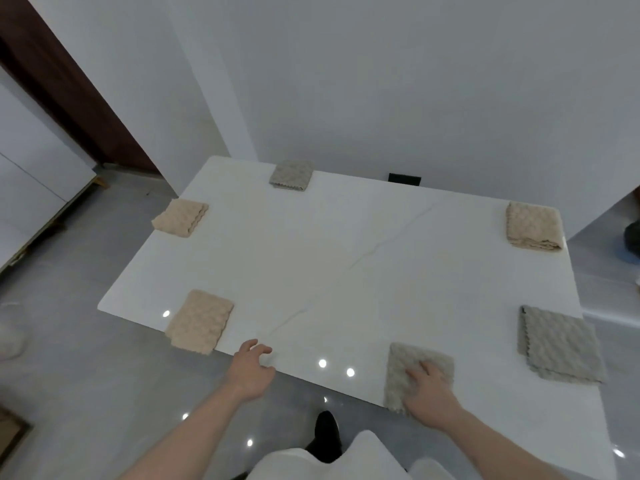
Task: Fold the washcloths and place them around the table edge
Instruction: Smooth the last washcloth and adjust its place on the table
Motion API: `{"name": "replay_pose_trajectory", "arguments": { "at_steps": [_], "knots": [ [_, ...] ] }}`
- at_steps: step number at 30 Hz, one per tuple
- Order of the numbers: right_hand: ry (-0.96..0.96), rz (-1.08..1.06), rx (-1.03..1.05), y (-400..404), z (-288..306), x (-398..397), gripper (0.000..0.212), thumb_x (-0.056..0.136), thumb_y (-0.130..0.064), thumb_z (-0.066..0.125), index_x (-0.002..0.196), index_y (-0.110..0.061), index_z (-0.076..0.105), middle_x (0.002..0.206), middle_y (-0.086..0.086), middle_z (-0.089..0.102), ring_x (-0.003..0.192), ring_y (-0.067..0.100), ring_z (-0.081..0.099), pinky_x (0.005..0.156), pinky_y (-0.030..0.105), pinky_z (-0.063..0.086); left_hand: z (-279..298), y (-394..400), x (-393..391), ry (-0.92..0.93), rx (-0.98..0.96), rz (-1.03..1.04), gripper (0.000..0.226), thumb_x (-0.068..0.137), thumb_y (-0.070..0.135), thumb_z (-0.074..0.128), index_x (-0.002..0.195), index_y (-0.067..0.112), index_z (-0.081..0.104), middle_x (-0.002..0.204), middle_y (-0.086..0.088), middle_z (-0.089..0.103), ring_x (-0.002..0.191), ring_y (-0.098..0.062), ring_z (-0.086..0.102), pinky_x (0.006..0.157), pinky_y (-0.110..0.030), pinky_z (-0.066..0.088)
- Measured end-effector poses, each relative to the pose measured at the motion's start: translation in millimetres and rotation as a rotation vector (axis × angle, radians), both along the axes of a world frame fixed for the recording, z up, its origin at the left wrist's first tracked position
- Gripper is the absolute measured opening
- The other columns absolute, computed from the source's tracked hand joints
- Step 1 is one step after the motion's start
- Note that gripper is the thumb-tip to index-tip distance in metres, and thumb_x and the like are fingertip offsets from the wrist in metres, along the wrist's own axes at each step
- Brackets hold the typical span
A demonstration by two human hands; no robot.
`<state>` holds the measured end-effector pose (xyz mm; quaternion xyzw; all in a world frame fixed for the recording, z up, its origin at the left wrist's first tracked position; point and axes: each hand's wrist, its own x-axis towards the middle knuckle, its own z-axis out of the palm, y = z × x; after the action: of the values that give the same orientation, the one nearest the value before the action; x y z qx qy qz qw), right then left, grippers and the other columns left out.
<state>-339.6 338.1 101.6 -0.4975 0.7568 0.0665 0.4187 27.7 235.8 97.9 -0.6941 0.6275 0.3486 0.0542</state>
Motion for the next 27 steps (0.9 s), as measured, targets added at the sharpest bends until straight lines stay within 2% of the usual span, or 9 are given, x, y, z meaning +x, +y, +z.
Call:
{"name": "replay_pose_trajectory", "arguments": {
  "at_steps": [4,6,8,11,15,19,21,23,27],
  "knots": [
    [0.053,0.032,0.02,1,-1,11,0.071,0.084,-0.045,0.054,0.151,-0.036,0.032,0.163,0.001,0.013,0.147,0.031,0.026,0.117,0.039,0.028,-3,14,14,-0.016,0.037,0.054,0.055,0.088,0.032,0.063,0.142,0.022,0.053,0.163,-0.002,0.02,0.14,-0.015,0.042,0.106,-0.023,0.038],
    [0.077,0.048,0.033,2,-3,18,0.076,0.084,-0.046,0.057,0.152,-0.033,0.027,0.163,0.004,0.011,0.147,0.033,0.024,0.118,0.041,0.027,-4,14,24,-0.049,0.06,0.042,0.06,0.089,0.032,0.061,0.146,0.019,0.049,0.165,-0.004,0.014,0.149,-0.017,0.03,0.112,-0.025,0.035],
    [0.082,0.005,0.02,2,-1,26,0.072,0.085,-0.039,0.056,0.152,-0.028,0.03,0.162,0.006,0.013,0.145,0.034,0.025,0.117,0.042,0.027,-6,11,36,-0.072,0.079,0.056,0.065,0.087,0.03,0.061,0.149,0.017,0.045,0.166,-0.006,0.007,0.152,-0.019,0.021,0.117,-0.031,0.033],
    [0.071,-0.067,-0.063,-9,8,41,0.066,0.085,-0.028,0.054,0.148,-0.024,0.036,0.157,0.005,0.021,0.141,0.031,0.031,0.11,0.039,0.034,-6,-3,56,-0.111,0.074,0.08,0.068,0.085,0.032,0.061,0.15,0.02,0.044,0.167,-0.004,0.003,0.151,-0.021,0.023,0.117,-0.033,0.034],
    [-0.019,-0.075,-0.129,-37,13,75,0.064,0.083,-0.029,0.058,0.145,-0.024,0.042,0.158,0.002,0.02,0.141,0.025,0.034,0.112,0.035,0.036,-10,-29,83,-0.166,0.08,0.05,0.062,0.089,0.031,0.059,0.149,0.022,0.044,0.167,-0.003,0.005,0.149,-0.028,0.025,0.118,-0.033,0.031],
    [-0.084,-0.029,-0.177,-85,17,130,0.061,0.086,-0.029,0.056,0.145,-0.026,0.041,0.156,-0.001,0.017,0.133,0.025,0.042,0.106,0.032,0.04,-15,-60,105,-0.209,0.116,-0.025,0.056,0.092,0.03,0.055,0.147,0.025,0.047,0.167,-0.003,0.006,0.146,-0.032,0.024,0.118,-0.032,0.027],
    [-0.123,-0.04,-0.176,-112,19,164,0.06,0.086,-0.029,0.056,0.145,-0.025,0.041,0.157,-0.003,0.015,0.128,0.023,0.047,0.102,0.03,0.042,-17,-72,113,-0.225,0.139,-0.101,0.052,0.091,0.025,0.049,0.143,0.021,0.049,0.164,-0.004,0.01,0.141,-0.033,0.029,0.115,-0.034,0.03],
    [-0.157,-0.042,-0.165,-137,19,199,0.059,0.086,-0.03,0.057,0.143,-0.026,0.042,0.157,-0.004,0.015,0.119,0.022,0.055,0.097,0.03,0.045,-17,-82,119,-0.204,0.169,-0.181,0.048,0.089,0.021,0.045,0.136,0.015,0.051,0.154,-0.004,0.023,0.131,-0.029,0.036,0.108,-0.035,0.037],
    [-0.225,0.026,-0.131,-179,18,258,0.056,0.089,-0.029,0.059,0.142,-0.025,0.044,0.157,-0.002,0.017,0.101,0.016,0.06,0.093,0.026,0.043,-17,-108,141,-0.035,0.236,-0.248,0.047,0.089,0.023,0.054,0.136,0.016,0.056,0.139,0.003,0.036,0.121,-0.019,0.047,0.1,-0.024,0.041]
  ]
}}
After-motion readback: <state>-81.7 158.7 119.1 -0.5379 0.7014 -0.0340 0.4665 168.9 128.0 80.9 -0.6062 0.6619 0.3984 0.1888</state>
